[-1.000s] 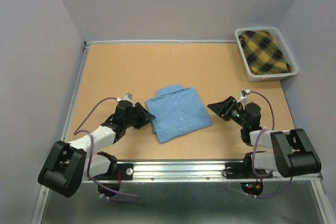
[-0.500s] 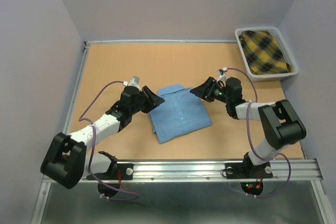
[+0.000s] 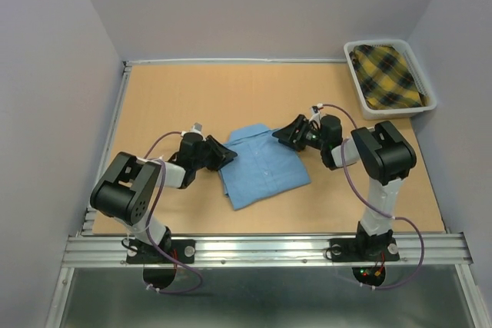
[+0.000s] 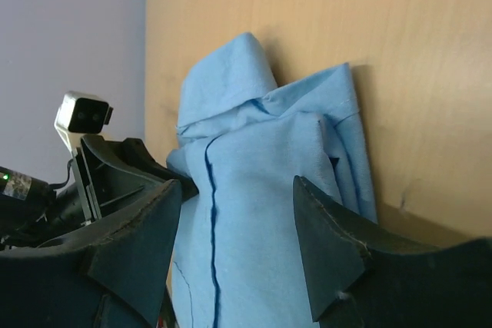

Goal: Fold and stack the long sleeve shirts
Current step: Fold the shirt

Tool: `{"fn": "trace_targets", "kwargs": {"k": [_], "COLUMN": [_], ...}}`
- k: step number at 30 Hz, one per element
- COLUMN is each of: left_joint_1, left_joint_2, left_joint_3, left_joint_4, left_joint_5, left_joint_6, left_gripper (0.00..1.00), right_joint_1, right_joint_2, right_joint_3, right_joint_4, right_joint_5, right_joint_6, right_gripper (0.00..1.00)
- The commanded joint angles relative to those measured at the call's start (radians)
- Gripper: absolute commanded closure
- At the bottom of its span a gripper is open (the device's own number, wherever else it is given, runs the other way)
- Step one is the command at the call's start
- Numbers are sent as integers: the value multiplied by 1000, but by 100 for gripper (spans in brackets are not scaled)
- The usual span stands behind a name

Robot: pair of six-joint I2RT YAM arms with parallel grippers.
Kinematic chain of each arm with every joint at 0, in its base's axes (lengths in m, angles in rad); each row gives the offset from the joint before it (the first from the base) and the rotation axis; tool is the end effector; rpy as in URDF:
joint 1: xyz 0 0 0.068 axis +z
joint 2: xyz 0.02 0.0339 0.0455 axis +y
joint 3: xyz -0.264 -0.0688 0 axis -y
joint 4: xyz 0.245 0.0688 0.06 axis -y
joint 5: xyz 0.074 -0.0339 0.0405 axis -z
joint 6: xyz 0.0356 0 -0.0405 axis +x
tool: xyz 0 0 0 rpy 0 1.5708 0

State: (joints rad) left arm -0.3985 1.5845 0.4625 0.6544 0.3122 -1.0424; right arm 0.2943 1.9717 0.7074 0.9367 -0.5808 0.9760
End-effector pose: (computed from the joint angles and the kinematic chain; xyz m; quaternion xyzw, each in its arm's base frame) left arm 0.2541 -0.1188 0.1341 -0.1889 0.8239 -0.4410 0.3017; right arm 0.3316 0.1209 0.1077 0.1032 0.7898 0.5184 0.3110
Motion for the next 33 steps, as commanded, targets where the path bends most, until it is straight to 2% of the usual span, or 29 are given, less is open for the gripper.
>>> {"fn": "trace_targets", "kwargs": {"k": [1, 4, 8, 11, 14, 15, 16, 17, 20, 22, 23, 26, 27, 28, 31, 33], "left_joint_1": [50, 101, 162, 173, 164, 155, 129, 104, -22, -89, -133, -164, -166, -169, -192, -212], "left_joint_2": [0, 3, 31, 40, 9, -27, -46, -64, -133, -191, -245, -349, -429, -466, -578, -589], "left_joint_3": [-48, -29, 88, 212, 324, 344, 388, 412, 476, 463, 441, 251, 117, 49, -175, -240], "left_joint_4": [57, 19, -151, -290, -372, -425, -458, -498, -639, -699, -691, -586, -459, -391, -130, -15], "left_joint_5": [-7, 2, 11, 16, 8, -4, -33, -62, -209, -298, -305, -234, -176, -161, -143, -160], "left_joint_6": [5, 31, 94, 175, 299, 330, 366, 446, 548, 559, 538, 336, 224, 153, 1, -74], "left_gripper": [57, 57, 55, 37, 28, 23, 21, 20, 16, 16, 18, 23, 28, 30, 37, 38], "right_joint_1": [-76, -142, -195, -199, -199, -199, -199, -201, -201, -199, -199, -199, -198, -198, -195, -193], "right_joint_2": [3, -51, -169, -296, -448, -483, -525, -589, -727, -789, -848, -922, -960, -973, -1007, -1010], "right_joint_3": [-43, -98, -152, -158, -157, -152, -142, -137, -152, -167, -187, -238, -247, -258, -284, -298], "right_joint_4": [68, 65, 39, -100, -338, -410, -547, -608, -749, -820, -831, -846, -846, -845, -846, -845], "right_joint_5": [30, 32, 16, 10, 62, 108, 127, 150, 203, 207, 196, 142, 106, 92, 68, 67], "right_joint_6": [-20, -26, -36, -106, -195, -273, -308, -369, -421, -428, -421, -380, -370, -358, -352, -353], "right_gripper": [34, 34, 34, 34, 32, 31, 30, 29, 27, 27, 27, 27, 27, 27, 27, 27]}}
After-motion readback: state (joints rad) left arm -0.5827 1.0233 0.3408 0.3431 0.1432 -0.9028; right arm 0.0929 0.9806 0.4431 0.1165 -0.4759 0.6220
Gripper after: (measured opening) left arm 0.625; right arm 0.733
